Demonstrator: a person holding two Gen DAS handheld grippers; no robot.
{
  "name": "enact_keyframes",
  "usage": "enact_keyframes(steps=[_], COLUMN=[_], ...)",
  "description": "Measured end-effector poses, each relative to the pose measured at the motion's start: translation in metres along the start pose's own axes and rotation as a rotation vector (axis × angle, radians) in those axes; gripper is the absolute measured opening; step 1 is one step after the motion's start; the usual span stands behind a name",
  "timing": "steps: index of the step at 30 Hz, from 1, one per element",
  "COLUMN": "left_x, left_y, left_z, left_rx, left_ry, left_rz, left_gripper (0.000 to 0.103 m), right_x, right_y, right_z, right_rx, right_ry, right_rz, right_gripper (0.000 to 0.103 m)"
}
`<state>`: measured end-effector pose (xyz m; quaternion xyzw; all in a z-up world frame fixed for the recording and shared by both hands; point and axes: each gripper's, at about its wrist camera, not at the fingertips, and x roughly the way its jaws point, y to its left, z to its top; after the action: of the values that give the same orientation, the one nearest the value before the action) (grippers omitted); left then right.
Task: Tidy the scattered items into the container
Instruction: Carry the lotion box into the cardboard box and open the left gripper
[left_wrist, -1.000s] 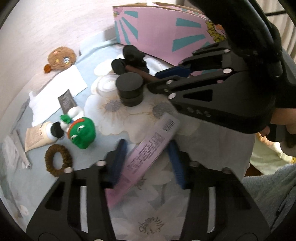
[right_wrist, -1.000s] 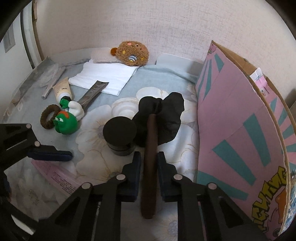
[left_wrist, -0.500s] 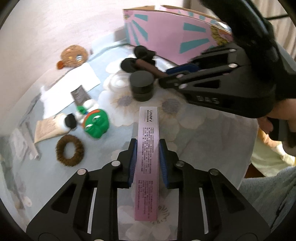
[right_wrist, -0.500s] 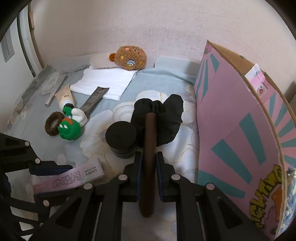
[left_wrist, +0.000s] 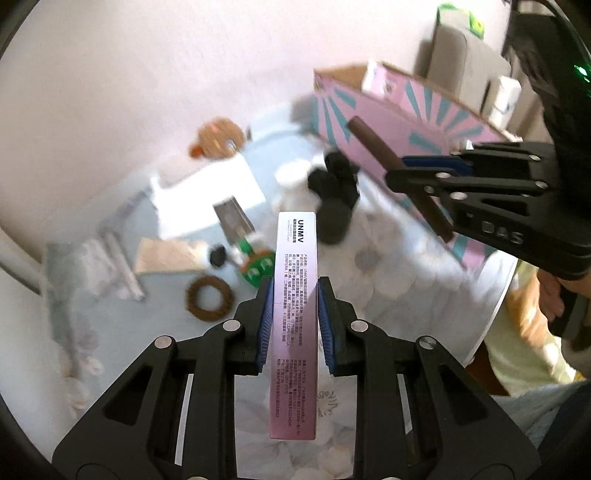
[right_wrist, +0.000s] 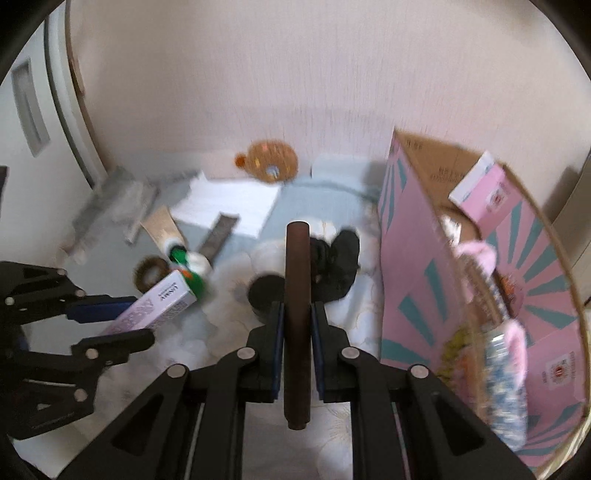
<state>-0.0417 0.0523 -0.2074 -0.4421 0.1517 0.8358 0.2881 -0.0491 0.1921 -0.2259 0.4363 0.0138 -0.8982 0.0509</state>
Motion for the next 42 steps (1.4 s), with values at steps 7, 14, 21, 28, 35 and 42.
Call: enact_keyframes(steps=[7, 14, 21, 28, 35, 42], left_x=[-0.031, -0.038, 0.034, 0.100, 0.133, 0.148], left_y=[-0.005, -0.060, -0.110, -0.128, -0.133, -0.133], left_z=[0.065, 0.148, 0.207, 0.220, 0.228, 0.227], left_rx=[-0.012, 0.030, -0.085, -0.190, -0.246, -0.268], left_ry=[-0.050, -0.157, -0.041, 0.067, 0.109, 0.140], left_rz=[0.058, -0.008, -0.071, -0.032, 0.021, 0.051], left_gripper=[0.020, 0.020, 0.020, 0.021, 0.021, 0.020], right_x=[-0.067, -0.099, -0.083, -0.049, -0.041, -0.031], right_y=[-0.030, -0.081, -0.124, -0.166, -0.187, -0.193], right_z=[0.033, 0.037, 0.030, 0.018, 0.007, 0.000], right_rx=[0.057, 0.075, 0.074, 0.125, 0.123, 0.113], right_ry=[-0.064, -0.027, 0.073, 0.163, 0.204, 0.222], right_rz=[-0.011, -0.078, -0.038, -0.026, -0.024, -0.003], right_gripper=[0.013, 0.013, 0.013, 0.013, 0.013, 0.013])
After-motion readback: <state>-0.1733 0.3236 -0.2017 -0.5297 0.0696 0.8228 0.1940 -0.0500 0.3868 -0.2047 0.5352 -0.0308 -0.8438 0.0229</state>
